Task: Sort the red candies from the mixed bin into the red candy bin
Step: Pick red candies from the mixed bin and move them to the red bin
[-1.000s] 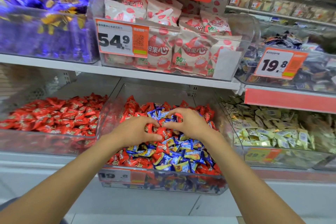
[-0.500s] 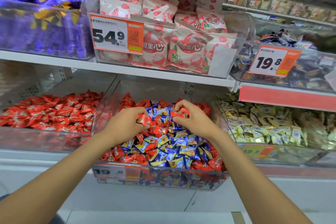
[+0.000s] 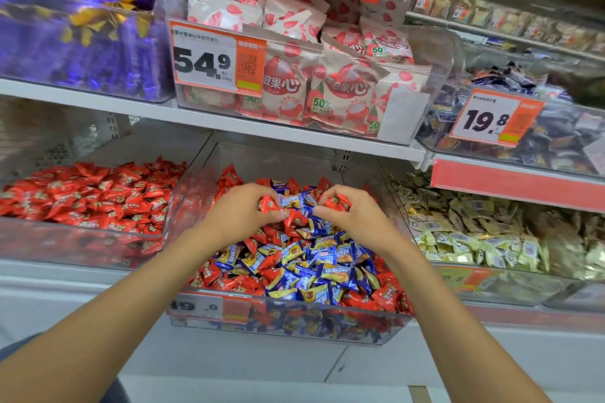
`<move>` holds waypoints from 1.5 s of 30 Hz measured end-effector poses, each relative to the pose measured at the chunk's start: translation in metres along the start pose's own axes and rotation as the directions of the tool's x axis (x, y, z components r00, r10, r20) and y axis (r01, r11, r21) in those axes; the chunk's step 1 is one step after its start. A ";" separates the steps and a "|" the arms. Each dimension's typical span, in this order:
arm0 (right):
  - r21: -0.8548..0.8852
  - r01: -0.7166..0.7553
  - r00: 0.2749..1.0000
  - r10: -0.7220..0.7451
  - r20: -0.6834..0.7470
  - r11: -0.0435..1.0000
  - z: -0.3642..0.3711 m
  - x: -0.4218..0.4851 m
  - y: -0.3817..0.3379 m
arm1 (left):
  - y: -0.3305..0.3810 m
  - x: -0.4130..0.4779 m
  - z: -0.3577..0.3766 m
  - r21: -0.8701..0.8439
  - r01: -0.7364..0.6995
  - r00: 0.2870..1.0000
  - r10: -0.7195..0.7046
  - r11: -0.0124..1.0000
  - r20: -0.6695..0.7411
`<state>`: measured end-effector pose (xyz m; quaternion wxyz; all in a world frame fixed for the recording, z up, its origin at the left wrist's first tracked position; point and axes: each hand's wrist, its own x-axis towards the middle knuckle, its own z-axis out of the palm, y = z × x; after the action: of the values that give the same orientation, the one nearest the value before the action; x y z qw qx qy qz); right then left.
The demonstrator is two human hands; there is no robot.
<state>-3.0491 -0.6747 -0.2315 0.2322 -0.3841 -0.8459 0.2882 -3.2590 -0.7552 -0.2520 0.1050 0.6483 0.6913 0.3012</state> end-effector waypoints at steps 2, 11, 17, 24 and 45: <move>-0.168 0.003 0.998 0.007 0.058 0.986 0.011 0.008 -0.007 | 0.003 -0.004 -0.012 -0.031 0.019 0.987 -0.024 0.999 -0.158; -0.593 0.102 0.971 0.050 0.234 0.799 0.043 0.037 -0.004 | 0.000 -0.026 -0.025 -0.151 0.106 0.972 -0.134 0.983 -0.193; -0.124 -0.016 0.990 0.034 0.141 0.992 0.028 0.022 -0.005 | 0.004 -0.031 -0.027 -0.138 0.099 0.979 -0.122 0.985 -0.166; 0.237 -0.059 0.997 0.070 -0.038 0.970 0.008 -0.015 -0.042 | 0.013 -0.041 -0.041 -0.190 0.022 0.973 -0.065 0.981 -0.223; -0.125 0.280 0.905 -0.218 0.366 0.952 0.186 0.137 -0.194 | -0.208 -0.061 -0.192 0.163 0.499 0.864 -0.474 0.851 -0.171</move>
<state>-3.3456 -0.7295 -0.2140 0.0795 -0.2345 -0.9376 0.2440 -3.5269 -0.8627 -0.2292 0.0682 0.4390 0.8651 0.2327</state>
